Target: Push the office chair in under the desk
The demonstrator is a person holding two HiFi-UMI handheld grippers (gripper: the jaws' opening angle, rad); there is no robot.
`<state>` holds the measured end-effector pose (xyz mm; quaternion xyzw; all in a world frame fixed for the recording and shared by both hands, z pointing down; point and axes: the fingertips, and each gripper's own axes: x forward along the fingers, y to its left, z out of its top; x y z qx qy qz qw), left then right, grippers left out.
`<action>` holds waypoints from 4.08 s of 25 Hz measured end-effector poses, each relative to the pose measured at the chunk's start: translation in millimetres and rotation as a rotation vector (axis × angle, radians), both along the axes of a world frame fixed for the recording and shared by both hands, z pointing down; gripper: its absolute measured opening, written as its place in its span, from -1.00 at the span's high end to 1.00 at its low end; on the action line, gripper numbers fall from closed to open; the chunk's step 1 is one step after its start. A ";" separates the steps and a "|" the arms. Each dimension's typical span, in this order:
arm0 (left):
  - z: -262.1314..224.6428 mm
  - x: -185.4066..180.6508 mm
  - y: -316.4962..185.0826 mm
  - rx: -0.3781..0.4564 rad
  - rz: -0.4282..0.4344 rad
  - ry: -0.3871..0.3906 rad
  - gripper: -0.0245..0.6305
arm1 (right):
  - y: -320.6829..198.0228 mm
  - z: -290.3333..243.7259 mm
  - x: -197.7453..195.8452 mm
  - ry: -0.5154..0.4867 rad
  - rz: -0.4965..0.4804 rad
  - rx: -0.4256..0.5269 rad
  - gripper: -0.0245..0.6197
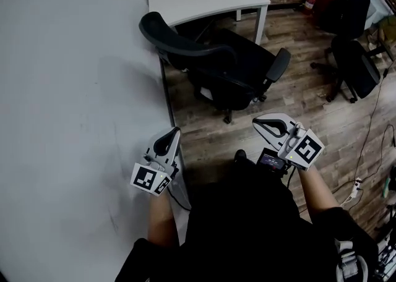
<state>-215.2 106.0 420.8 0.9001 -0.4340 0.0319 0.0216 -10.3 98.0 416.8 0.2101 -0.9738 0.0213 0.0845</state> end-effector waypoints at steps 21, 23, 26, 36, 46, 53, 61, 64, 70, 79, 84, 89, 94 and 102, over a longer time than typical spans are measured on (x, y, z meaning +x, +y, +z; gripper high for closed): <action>-38.7 -98.5 -233.6 0.089 0.162 -0.123 0.88 | -143.0 19.5 -7.2 0.052 0.184 -0.059 0.90; -37.6 -109.2 -253.1 0.086 0.214 -0.167 0.88 | -149.6 18.3 -10.9 0.074 0.203 -0.057 0.90; -43.2 -124.3 -288.1 0.102 0.266 -0.227 0.88 | -160.4 10.5 -14.2 0.087 0.230 -0.049 0.90; -36.8 -150.0 -379.3 0.058 0.493 -0.526 0.43 | -162.8 17.0 -12.0 0.204 0.300 -0.081 0.45; 27.0 -156.3 -418.0 -0.209 0.833 -0.854 0.13 | -159.9 30.8 -21.2 0.257 0.321 -0.175 0.14; 92.0 -165.3 -439.4 -0.177 0.978 -1.144 0.13 | -162.7 55.1 -27.9 0.395 0.274 -0.205 0.09; 116.3 -162.5 -441.1 0.016 1.147 -1.378 0.13 | -162.4 75.2 -31.9 0.511 0.216 -0.210 0.09; 119.8 -150.3 -446.0 0.037 1.210 -1.375 0.13 | -159.4 86.4 -34.2 0.596 0.193 -0.226 0.09; 145.6 -145.7 -439.6 -0.014 1.262 -1.371 0.14 | -165.3 100.6 -25.6 0.668 0.192 -0.225 0.09; 160.4 -138.1 -442.1 -0.025 1.284 -1.374 0.29 | -159.2 116.0 -33.6 0.695 0.173 -0.248 0.14; 160.5 -138.8 -442.2 -0.028 1.295 -1.376 0.36 | -161.2 116.5 -34.4 0.710 0.167 -0.241 0.19; 161.9 -138.8 -441.0 -0.024 1.285 -1.372 0.37 | -161.3 119.1 -35.8 0.725 0.167 -0.232 0.23; 162.7 -138.5 -439.6 -0.028 1.280 -1.378 0.38 | -163.5 119.1 -34.0 0.732 0.185 -0.228 0.32; 161.7 -138.8 -434.0 -0.067 1.290 -1.376 0.39 | -165.2 117.0 -29.9 0.731 0.207 -0.235 0.40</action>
